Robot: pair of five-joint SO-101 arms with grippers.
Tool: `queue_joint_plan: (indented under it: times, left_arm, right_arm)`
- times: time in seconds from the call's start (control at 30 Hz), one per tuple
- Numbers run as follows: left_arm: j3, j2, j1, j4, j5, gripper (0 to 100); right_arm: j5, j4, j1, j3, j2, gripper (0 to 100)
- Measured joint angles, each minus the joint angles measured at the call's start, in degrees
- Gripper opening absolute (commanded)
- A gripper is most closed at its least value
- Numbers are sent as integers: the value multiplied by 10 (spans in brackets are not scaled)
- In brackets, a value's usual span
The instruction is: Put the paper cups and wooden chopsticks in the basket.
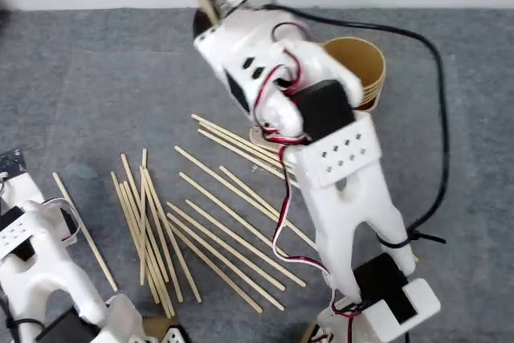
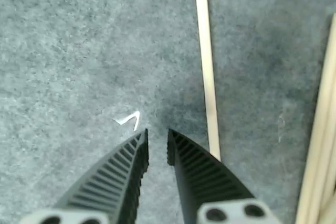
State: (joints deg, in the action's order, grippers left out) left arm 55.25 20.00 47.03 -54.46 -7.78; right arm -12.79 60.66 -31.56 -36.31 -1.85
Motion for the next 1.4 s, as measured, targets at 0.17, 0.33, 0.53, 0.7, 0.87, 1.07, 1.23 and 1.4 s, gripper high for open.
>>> queue_joint_plan:
  times: [0.17, 0.33, 0.53, 0.7, 0.87, 1.07, 1.23, 1.4]
  left_arm:
    - [0, 0, 0, 0, 0, 69]
    - [0, 0, 0, 0, 0, 69]
    - [0, 0, 0, 2, 0, 69]
    - [0, 0, 0, 2, 0, 69]
    - [0, 0, 0, 2, 0, 69]
    - [0, 0, 0, 2, 0, 69]
    - [0, 0, 0, 2, 0, 69]
    - [0, 0, 0, 2, 0, 69]
  right_arm:
    - [21, -3, 4, -54, 0, 7]
    - [26, -3, 15, -88, 0, 7]
    - [26, -3, 50, -124, 0, 7]
    - [26, -3, 79, -126, -1, 7]
    - [27, -3, 118, -118, 39, 7]
    - [76, -3, 141, -105, 128, 7]
    - [84, 16, 138, -105, 168, 8]
    - [93, 53, 139, -105, 198, 8]
